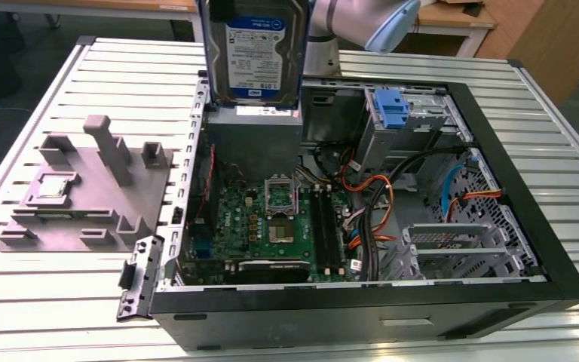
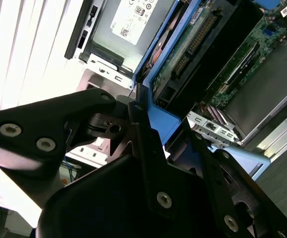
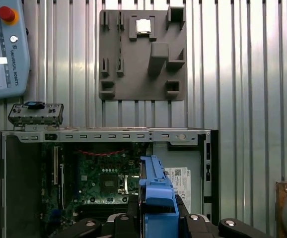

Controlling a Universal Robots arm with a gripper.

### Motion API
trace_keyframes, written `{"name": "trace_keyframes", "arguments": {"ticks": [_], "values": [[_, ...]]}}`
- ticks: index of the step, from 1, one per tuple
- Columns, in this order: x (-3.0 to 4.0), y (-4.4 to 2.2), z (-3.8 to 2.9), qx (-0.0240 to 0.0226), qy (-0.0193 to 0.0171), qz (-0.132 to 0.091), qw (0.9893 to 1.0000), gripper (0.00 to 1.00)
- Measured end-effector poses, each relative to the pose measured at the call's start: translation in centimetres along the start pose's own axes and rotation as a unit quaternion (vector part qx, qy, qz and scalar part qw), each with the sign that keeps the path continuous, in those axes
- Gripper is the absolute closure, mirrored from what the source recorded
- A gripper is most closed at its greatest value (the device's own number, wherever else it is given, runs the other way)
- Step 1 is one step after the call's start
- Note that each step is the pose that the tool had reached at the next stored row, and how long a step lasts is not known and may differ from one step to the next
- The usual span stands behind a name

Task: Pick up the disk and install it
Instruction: 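Pick up the disk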

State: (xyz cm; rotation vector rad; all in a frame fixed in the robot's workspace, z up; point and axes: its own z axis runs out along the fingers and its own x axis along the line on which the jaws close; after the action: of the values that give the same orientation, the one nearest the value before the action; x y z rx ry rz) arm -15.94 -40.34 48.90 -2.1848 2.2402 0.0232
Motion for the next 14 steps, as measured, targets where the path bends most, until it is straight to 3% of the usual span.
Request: {"name": "trace_keyframes", "arguments": {"ticks": [14], "values": [[0.31,-0.01,0.01,0.0000,0.0003,0.000,1.0000,0.64]]}}
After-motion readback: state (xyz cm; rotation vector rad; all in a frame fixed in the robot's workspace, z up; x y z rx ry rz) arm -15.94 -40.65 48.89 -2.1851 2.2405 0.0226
